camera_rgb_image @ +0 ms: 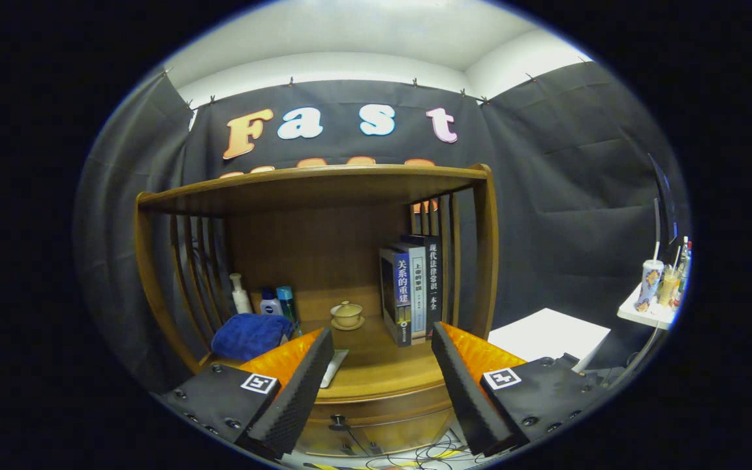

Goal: Pull open the drawer, take out the items inside it, and place them on the countertop above the cabinet.

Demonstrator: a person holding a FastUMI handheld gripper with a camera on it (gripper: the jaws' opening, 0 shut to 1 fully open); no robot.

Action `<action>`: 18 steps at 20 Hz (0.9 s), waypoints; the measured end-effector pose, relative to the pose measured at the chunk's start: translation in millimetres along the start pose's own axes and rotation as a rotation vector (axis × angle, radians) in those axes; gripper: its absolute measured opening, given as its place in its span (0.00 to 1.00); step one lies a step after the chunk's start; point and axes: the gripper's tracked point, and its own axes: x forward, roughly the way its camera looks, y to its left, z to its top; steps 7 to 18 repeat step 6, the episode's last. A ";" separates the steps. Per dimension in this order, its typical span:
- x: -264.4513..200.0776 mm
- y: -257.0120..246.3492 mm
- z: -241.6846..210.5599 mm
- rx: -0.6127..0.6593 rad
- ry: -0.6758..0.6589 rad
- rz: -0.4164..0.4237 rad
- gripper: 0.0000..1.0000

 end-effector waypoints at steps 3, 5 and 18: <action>0.0 0.8 -6.0 0.030 0.014 0.004 0.99; 0.9 -1.5 -6.9 0.044 0.015 0.000 0.99; 2.1 -3.1 -7.9 0.048 0.015 -0.006 0.99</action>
